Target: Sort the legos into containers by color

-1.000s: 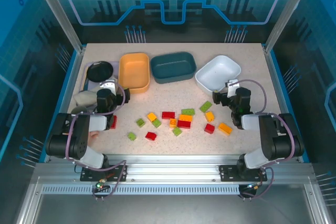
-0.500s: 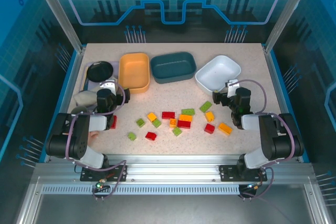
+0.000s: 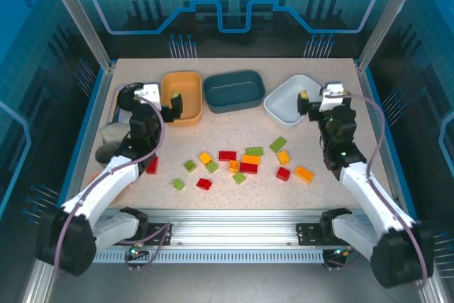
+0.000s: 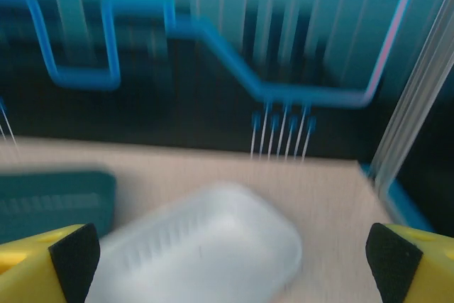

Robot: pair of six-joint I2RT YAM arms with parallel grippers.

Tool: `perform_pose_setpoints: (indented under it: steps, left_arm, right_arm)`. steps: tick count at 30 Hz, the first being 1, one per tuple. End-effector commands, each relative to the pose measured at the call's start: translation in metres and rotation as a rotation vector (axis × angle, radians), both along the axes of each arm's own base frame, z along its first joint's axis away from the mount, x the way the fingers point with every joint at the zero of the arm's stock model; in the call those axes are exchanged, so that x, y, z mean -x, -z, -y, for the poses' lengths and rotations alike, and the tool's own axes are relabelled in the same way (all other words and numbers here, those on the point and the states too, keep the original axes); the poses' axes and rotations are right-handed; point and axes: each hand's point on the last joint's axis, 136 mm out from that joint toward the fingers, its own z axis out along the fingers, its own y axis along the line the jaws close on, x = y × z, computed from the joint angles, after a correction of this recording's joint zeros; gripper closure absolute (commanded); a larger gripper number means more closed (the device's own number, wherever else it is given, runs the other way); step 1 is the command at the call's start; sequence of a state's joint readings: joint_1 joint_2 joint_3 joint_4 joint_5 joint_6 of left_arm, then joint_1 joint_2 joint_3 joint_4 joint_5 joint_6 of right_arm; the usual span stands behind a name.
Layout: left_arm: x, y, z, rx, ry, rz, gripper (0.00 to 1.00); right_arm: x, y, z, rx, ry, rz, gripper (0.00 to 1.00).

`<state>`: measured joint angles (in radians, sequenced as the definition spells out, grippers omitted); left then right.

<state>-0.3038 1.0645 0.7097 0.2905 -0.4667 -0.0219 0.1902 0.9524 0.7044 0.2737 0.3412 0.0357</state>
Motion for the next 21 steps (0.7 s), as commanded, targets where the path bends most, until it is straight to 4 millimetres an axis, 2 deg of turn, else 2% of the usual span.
perform_pose_setpoints:
  steps: [1, 2, 3, 4, 5, 6, 8, 9, 11, 13, 15, 18, 21]
  left_arm:
    - [0.015, -0.042, 0.011, -0.020, -0.017, 0.028, 0.01]
    - [0.018, -0.055, 0.012, 0.083, -0.031, 0.041, 0.01]
    - [0.024, -0.060, 0.009, 0.244, -0.056, -0.018, 0.01]
    - [0.034, -0.053, 0.007, 0.339, -0.073, -0.147, 0.01]
    - [0.042, -0.047, 0.000, 0.415, -0.139, -0.221, 0.01]
    - [0.041, -0.040, 0.003, 0.468, -0.127, -0.280, 0.01]
    - [0.034, -0.030, 0.016, 0.604, -0.031, -0.399, 0.01]
    - [0.032, -0.025, 0.020, 0.620, -0.021, -0.450, 0.01]
    - [0.033, -0.017, 0.041, 0.609, 0.058, -0.541, 0.01]
    - [0.039, -0.007, 0.067, 0.559, 0.137, -0.615, 0.01]
    - [0.049, 0.004, 0.095, 0.500, 0.237, -0.675, 0.01]
    - [0.071, 0.032, 0.138, 0.451, 0.387, -0.796, 0.01]
    - [0.094, 0.058, 0.165, 0.406, 0.461, -0.877, 0.01]
  right_arm:
    - [0.028, -0.036, 0.021, -0.226, 0.121, -0.111, 0.00]
    - [0.037, -0.027, 0.025, -0.332, 0.134, -0.227, 0.00]
    - [0.053, -0.010, 0.035, -0.472, 0.225, -0.367, 0.00]
    - [0.065, 0.003, 0.044, -0.565, 0.316, -0.449, 0.00]
    - [0.063, 0.007, 0.034, -0.580, 0.246, -0.501, 0.00]
    - [0.061, 0.010, 0.020, -0.582, 0.153, -0.545, 0.00]
    - [0.075, 0.020, 0.017, -0.580, 0.202, -0.641, 0.05]
    - [0.087, 0.028, 0.020, -0.577, 0.272, -0.703, 0.08]
    - [0.111, 0.047, 0.019, -0.604, 0.366, -0.833, 0.13]
    - [0.133, 0.071, 0.009, -0.680, 0.429, -0.952, 0.23]
    - [0.148, 0.094, -0.004, -0.778, 0.474, -1.024, 0.25]
    - [0.154, 0.136, -0.022, -0.933, 0.524, -1.088, 0.25]
    - [0.150, 0.164, -0.028, -1.001, 0.577, -1.129, 0.20]
